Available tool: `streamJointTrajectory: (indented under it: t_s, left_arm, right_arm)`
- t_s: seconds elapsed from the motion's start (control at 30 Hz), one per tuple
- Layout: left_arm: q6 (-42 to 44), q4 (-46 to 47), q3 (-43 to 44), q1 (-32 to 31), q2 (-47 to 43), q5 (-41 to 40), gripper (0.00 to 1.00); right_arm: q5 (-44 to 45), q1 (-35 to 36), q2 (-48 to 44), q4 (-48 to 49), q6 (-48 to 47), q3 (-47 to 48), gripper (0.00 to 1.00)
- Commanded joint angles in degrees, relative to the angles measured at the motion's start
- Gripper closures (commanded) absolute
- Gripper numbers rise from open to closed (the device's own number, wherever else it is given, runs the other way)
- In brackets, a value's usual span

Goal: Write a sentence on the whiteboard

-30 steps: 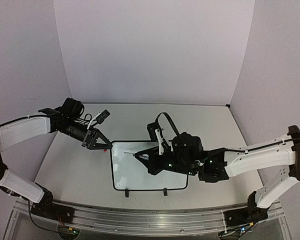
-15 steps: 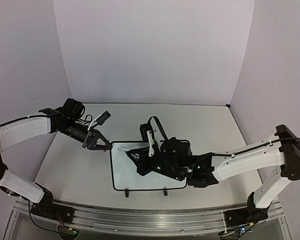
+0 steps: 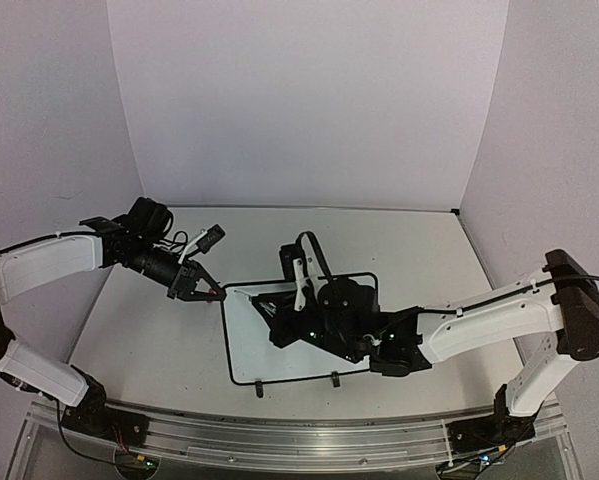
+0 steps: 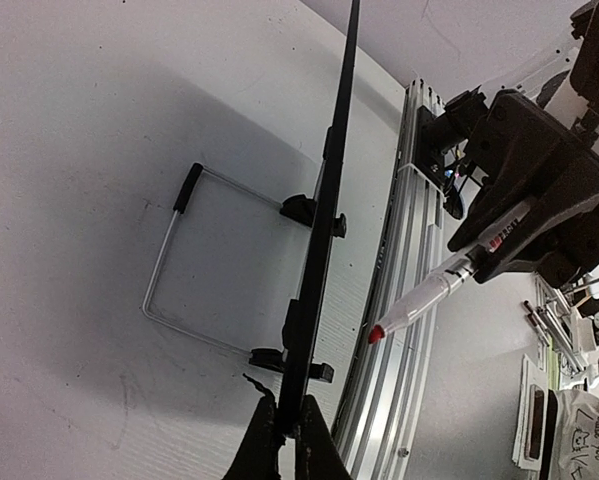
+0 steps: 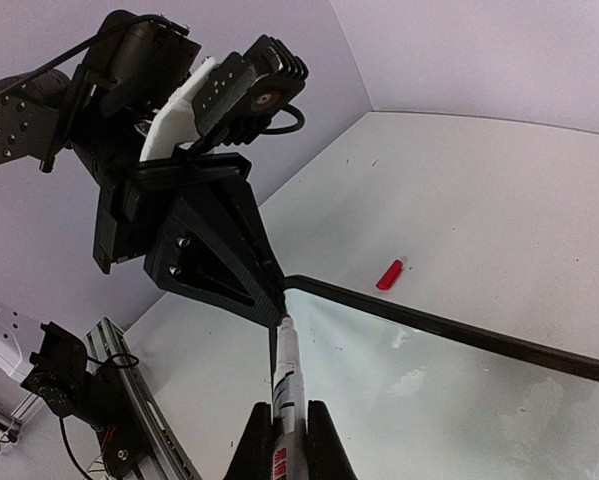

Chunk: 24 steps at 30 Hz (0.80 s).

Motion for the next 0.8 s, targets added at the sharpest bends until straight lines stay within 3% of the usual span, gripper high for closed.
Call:
streamJointTrajectory:
  t_s: [0.0,0.77]
  left_arm:
    - [0.4,1.0,0.2,-0.2,-0.3,-2.2,1.0]
    - [0.8,1.0,-0.1,-1.0,-0.5,-4.4,1.0]
  right_arm:
    - [0.5,0.4,1.2,3.6,0.0,1.1,1.0]
    - [2.4,0.4,3.4,5.1,2.7,0.2,1.0]
